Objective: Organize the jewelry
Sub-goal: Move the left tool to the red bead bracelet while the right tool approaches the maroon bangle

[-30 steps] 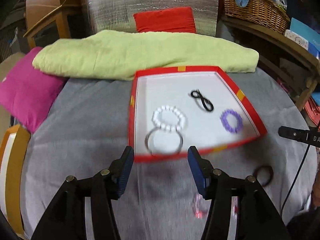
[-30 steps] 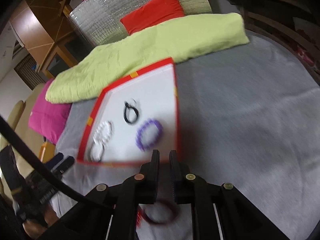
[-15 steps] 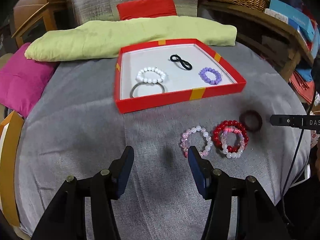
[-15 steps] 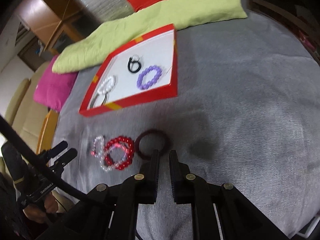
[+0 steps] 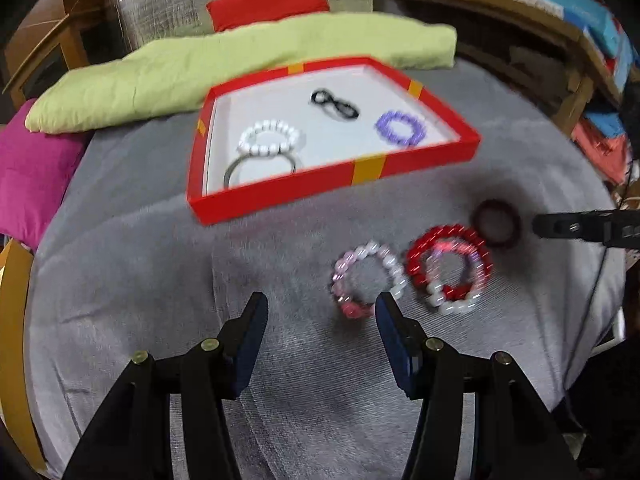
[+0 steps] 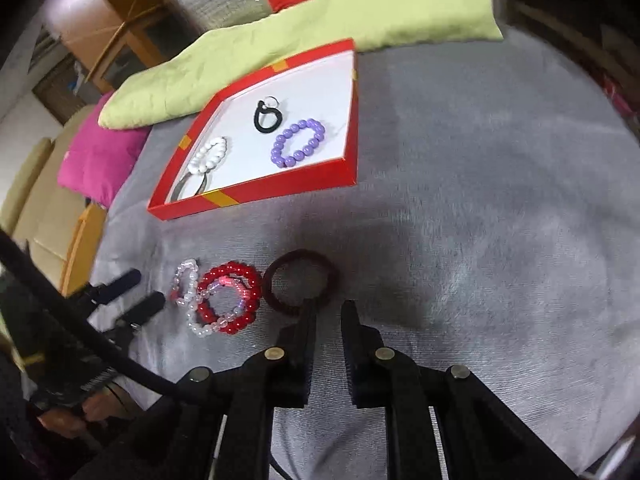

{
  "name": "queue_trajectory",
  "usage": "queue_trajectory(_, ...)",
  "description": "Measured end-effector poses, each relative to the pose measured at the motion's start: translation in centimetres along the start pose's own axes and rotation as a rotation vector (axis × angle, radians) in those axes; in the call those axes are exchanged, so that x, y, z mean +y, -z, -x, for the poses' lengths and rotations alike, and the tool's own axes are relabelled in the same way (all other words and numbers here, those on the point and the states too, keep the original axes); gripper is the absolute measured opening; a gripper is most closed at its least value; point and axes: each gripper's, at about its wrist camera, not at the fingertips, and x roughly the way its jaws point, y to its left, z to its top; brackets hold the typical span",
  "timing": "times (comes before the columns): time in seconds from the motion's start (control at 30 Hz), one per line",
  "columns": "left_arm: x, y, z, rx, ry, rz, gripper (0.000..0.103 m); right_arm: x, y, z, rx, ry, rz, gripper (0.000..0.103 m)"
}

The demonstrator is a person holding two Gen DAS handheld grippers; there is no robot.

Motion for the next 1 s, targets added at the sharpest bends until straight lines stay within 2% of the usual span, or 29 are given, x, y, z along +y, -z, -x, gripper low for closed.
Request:
queue_trajectory(0.1,0.4,0.0,-0.9,0.014,0.006,0.016,0.057,0.5,-0.1,-0.3,-0.002,0.020,0.020,0.015)
queue_trajectory(0.33,0.8,-0.2,-1.1,0.005,0.003,0.026,0.057,-0.1,-0.6,-1.3,-0.033,0.061,-0.036,0.015)
queue_trajectory(0.6,1.7,-0.5,-1.4,-0.001,-0.015,0.048,0.060,1.2,-1.3,-2.4,-0.081,0.129,0.016,0.015)
queue_trajectory(0.73,2.0,-0.7,-1.7,-0.005,-0.049,0.039,0.060,0.8,-1.5,-2.1,-0.084,0.111,-0.011,0.016)
queue_trajectory(0.8,2.3,-0.8,-2.1,0.003,-0.117,0.024,0.060,0.6,-1.5,-2.2,-0.071,0.103,-0.022,0.016)
queue_trajectory(0.87,2.9,-1.0,-2.0,0.005,-0.113,0.042,0.060,0.6,-1.4,-2.0,-0.065,0.080,-0.024,0.015)
queue_trajectory(1.0,3.4,-0.9,-1.9,0.009,-0.102,0.068,0.060,1.6,-0.9,-1.8,-0.027,-0.030,0.015,0.015)
